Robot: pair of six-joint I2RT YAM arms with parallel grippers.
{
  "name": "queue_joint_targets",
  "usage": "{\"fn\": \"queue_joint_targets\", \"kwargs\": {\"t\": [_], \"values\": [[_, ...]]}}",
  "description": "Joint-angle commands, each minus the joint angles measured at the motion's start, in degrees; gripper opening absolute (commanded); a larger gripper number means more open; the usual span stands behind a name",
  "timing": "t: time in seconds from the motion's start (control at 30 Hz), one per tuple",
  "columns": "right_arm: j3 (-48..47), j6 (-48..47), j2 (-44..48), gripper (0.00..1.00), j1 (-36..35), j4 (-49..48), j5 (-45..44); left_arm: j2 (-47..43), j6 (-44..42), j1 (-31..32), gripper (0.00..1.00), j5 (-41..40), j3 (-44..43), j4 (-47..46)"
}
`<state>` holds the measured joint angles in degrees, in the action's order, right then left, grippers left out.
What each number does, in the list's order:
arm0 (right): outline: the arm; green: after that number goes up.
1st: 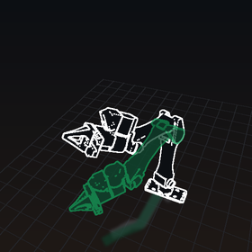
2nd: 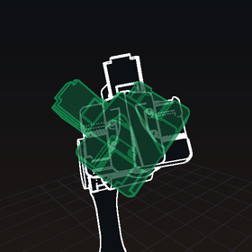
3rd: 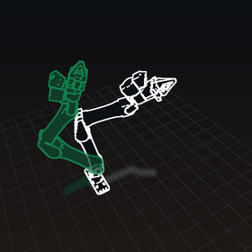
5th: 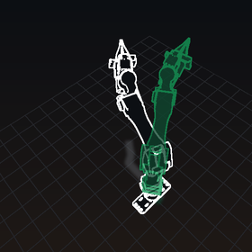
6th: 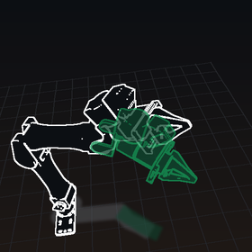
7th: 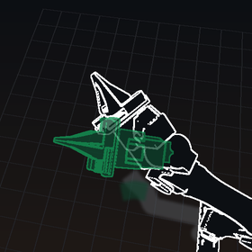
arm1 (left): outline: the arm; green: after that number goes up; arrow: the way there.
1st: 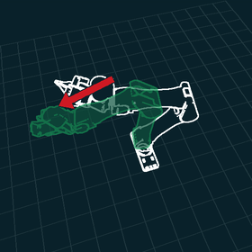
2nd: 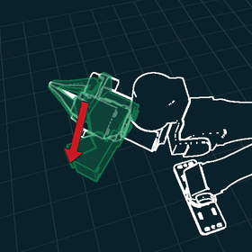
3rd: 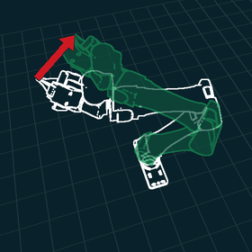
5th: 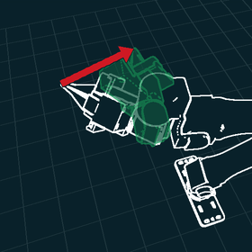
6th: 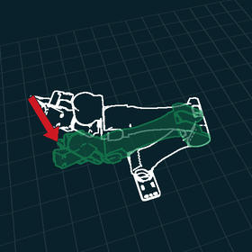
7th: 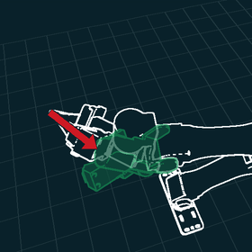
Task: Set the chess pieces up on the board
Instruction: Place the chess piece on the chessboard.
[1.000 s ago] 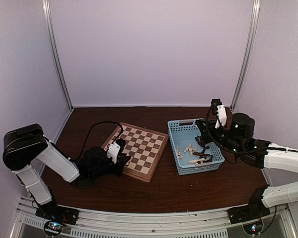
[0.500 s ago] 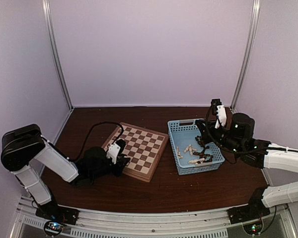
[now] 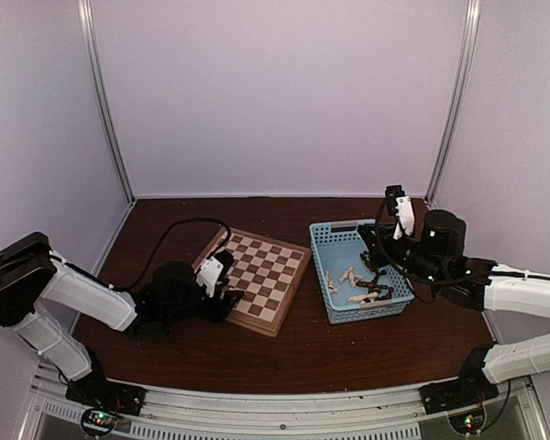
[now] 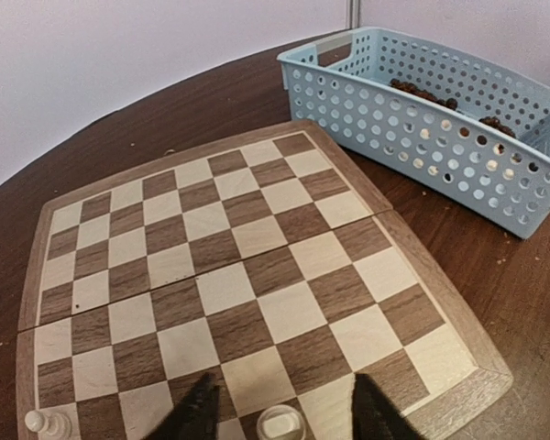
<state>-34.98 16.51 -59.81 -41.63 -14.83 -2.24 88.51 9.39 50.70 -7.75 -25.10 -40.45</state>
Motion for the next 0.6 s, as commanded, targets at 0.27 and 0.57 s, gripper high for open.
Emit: {"fn": "queue_joint_targets", "kwargs": {"t": [0.27, 0.57], "values": [[-9.86, -0.78, -10.17, 0.02, 0.18, 4.4, 15.4, -16.68, -0.21, 0.28, 0.72, 3.15, -8.91, 24.39], [-15.52, -0.09, -21.38, 0.02, -2.32, -3.24, 38.38, -20.51, 9.52, -2.46, 0.64, 9.86, -22.3, 44.97]]}}
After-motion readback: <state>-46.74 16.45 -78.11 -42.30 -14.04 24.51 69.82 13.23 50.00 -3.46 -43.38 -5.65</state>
